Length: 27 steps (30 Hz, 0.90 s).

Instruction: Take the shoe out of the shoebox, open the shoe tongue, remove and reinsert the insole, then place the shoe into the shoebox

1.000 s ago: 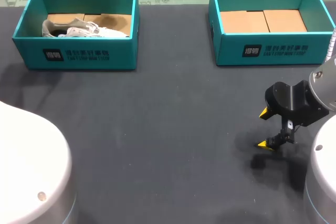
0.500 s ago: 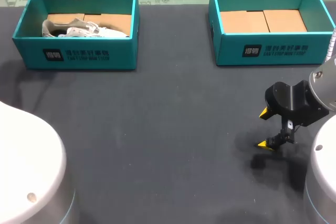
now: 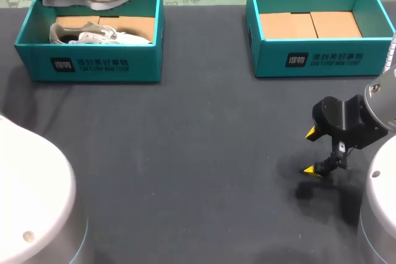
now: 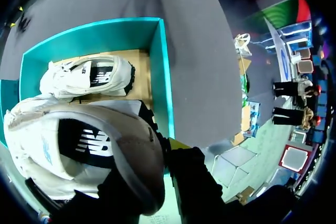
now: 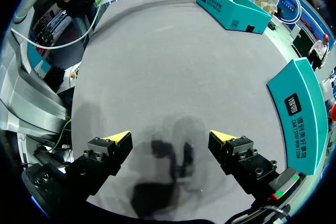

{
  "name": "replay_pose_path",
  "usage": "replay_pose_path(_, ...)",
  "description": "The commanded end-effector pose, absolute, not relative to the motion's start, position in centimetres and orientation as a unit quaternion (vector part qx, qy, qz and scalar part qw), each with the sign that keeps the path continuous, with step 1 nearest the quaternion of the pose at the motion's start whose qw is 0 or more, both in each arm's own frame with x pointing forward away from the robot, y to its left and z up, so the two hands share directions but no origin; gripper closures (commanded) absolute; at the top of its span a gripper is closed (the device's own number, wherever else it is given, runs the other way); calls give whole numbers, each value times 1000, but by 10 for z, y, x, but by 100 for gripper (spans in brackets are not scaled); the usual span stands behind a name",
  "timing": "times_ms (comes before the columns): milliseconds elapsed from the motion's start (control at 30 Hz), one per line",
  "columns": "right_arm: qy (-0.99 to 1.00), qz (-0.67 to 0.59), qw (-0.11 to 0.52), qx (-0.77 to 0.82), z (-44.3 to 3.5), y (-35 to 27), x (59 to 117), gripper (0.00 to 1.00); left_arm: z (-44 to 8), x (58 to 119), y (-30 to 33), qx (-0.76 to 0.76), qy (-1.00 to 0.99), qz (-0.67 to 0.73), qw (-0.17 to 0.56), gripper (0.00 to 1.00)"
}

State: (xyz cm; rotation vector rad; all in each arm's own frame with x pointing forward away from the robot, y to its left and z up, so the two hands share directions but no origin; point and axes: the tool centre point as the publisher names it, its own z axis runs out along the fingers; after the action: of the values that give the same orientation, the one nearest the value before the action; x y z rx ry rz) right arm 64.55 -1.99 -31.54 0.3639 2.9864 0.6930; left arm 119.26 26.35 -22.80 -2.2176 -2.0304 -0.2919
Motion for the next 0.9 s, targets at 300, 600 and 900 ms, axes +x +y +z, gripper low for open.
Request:
replay_pose_path(300, 967, 224, 29, 118, -315, -20, 644, 0, -261, 1201, 256, -720, -680, -94, 98, 100)
replay_pose_path(600, 967, 224, 29, 118, -315, -20, 644, 0, -282, 1206, 249, -705, -695, -92, 107, 100)
replay_pose_path(900, 967, 224, 29, 118, -315, -20, 644, 0, -292, 1213, 242, -701, -699, -99, 104, 100)
